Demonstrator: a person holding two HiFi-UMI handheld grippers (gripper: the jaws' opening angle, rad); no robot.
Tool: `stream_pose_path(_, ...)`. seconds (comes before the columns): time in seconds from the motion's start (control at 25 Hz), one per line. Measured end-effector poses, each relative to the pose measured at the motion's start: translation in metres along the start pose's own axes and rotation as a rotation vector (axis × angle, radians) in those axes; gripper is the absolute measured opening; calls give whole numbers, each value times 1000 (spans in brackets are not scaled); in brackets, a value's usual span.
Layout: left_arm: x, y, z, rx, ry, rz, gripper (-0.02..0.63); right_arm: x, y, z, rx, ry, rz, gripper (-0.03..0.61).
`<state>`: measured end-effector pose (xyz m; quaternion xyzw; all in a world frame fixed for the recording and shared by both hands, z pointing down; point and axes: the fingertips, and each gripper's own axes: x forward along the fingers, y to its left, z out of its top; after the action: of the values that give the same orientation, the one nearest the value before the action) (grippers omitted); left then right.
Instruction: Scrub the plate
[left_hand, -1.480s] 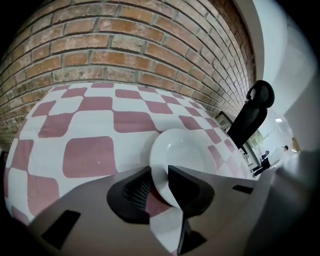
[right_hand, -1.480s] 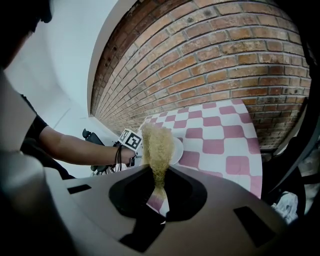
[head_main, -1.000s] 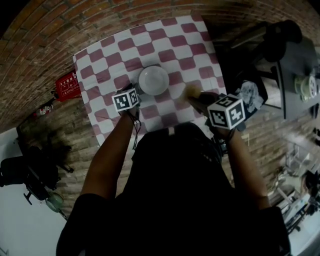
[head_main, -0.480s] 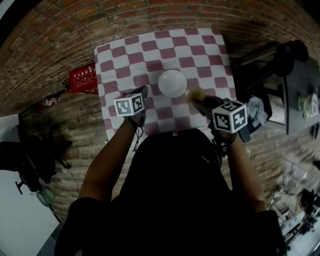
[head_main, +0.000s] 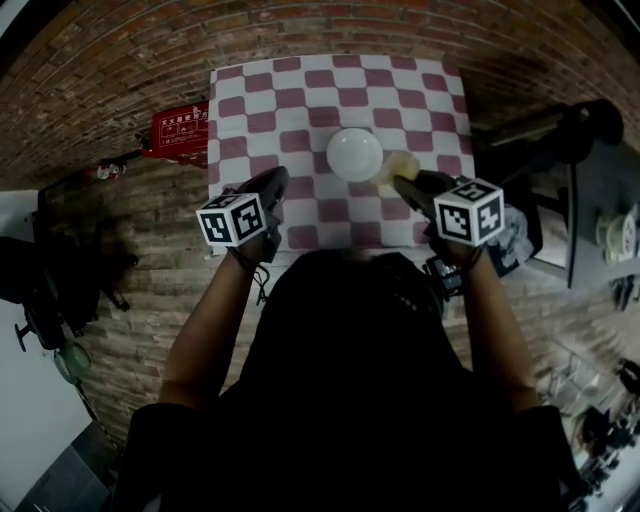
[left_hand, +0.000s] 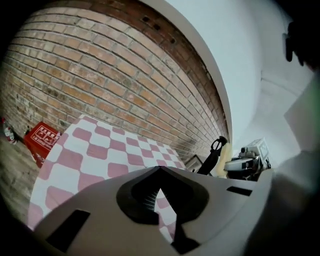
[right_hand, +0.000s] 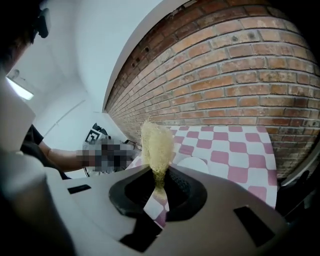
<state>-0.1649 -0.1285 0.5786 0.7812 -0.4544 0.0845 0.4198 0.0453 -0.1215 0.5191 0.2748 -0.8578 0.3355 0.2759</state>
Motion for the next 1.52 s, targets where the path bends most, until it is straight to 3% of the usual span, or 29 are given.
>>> stream_pose_path(0.28, -40, -55, -18, -24, -104, 73, 8, -30, -1, -33, -71, 16, 80, 46)
stream_pose_path(0.8, -57, -175, -102, 21, -123, 116, 8, -99, -1, -117, -120, 44, 170, 46)
stream_pose_path(1.2, -94, -196, -125, 70, -123, 92, 8, -111, 41, -148, -128, 37, 170, 46)
stream_pose_path(1.52, -149, -197, -150, 112, -114, 19, 8, -110, 108, -174, -127, 24, 136, 45)
